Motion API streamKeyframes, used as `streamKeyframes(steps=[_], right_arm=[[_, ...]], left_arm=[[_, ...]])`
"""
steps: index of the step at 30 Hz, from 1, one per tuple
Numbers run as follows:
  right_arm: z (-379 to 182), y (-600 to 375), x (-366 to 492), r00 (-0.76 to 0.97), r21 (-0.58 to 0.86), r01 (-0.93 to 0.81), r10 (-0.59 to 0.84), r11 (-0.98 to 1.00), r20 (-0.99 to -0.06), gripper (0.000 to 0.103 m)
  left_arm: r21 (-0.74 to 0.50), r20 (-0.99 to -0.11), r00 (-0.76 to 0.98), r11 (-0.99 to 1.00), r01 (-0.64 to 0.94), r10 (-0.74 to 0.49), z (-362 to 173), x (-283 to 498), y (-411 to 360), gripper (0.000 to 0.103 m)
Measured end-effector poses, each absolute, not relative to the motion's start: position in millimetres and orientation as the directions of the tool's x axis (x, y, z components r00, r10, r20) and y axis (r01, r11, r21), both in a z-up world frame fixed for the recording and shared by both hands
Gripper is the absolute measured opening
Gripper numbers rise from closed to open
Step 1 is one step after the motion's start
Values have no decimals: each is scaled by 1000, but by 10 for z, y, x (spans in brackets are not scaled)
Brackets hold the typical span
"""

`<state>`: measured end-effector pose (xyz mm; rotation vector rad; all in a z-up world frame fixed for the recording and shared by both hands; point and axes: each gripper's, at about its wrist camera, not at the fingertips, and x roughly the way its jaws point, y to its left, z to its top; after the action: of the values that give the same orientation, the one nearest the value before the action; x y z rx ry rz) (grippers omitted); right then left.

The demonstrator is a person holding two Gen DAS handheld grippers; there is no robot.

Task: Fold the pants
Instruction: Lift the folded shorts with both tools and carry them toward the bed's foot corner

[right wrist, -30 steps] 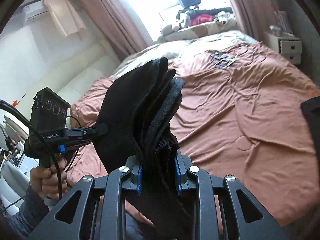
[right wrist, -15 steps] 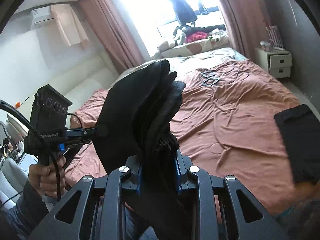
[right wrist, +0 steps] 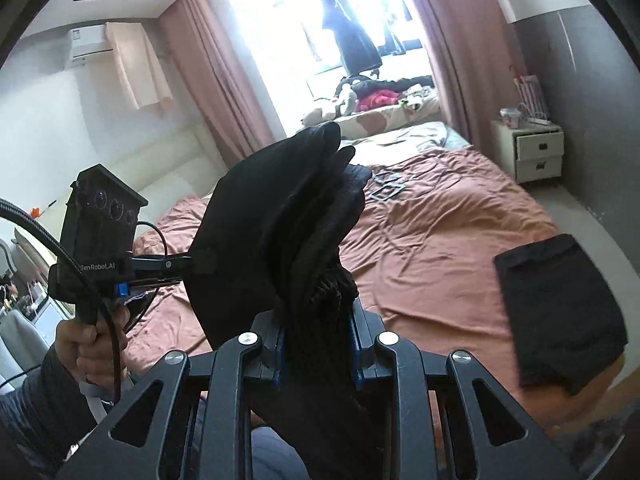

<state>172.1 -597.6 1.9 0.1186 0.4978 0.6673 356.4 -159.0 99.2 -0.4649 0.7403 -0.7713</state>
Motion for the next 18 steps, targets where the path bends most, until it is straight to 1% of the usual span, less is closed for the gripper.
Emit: streamKeyframes(steps=[6, 18], right_arm=[[53, -6161, 1692, 706, 233, -535, 581, 812, -406, 21], [158, -6284, 1938, 752, 155, -464, 480, 872, -452, 20]], left_arm=[[-630, -407, 454, 603, 489, -793, 989, 3757, -1995, 7], [-667, -391, 379, 542, 511, -839, 775, 4311, -2731, 7]])
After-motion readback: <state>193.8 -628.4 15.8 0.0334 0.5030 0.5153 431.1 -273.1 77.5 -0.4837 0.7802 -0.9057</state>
